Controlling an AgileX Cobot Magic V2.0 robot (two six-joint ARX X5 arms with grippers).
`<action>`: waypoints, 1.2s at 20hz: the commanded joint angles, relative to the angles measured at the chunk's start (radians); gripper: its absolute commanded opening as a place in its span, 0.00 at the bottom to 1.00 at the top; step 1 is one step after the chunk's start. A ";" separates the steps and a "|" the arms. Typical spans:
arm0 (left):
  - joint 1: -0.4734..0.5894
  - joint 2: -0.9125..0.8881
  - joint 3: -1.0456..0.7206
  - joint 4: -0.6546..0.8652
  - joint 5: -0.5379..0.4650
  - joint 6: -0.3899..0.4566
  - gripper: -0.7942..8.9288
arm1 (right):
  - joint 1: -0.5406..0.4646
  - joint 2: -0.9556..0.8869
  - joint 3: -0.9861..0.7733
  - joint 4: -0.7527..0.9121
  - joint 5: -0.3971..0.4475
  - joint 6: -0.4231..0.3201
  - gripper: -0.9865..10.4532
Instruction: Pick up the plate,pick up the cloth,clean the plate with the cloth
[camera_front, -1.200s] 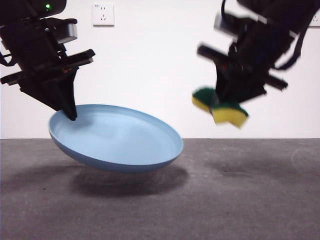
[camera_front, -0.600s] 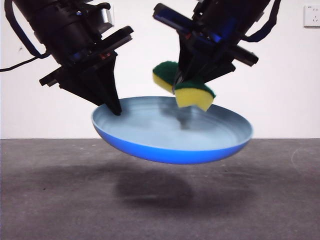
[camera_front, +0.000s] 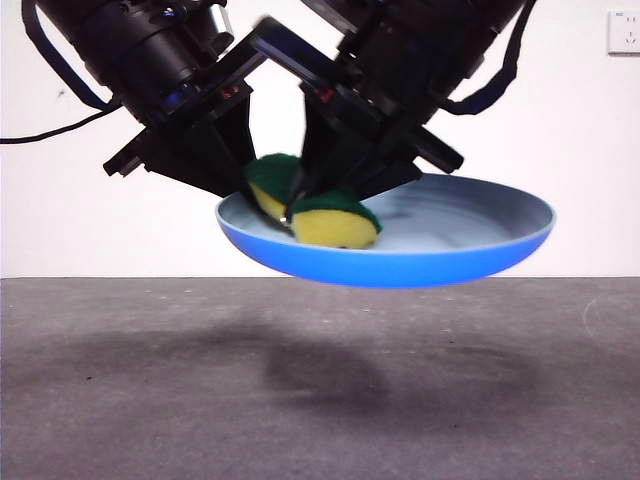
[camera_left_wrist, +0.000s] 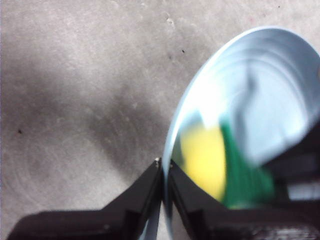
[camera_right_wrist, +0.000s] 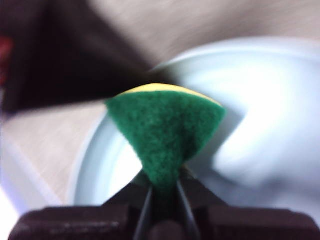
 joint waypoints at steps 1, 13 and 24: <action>0.020 0.000 -0.003 0.025 0.015 -0.020 0.07 | 0.022 0.011 -0.002 -0.065 -0.006 0.006 0.08; 0.105 0.000 -0.003 -0.095 0.210 0.052 0.07 | 0.005 0.011 -0.002 -0.177 0.598 -0.005 0.08; 0.120 0.000 -0.003 0.047 0.220 -0.026 0.07 | 0.000 0.013 -0.002 0.078 0.008 0.006 0.08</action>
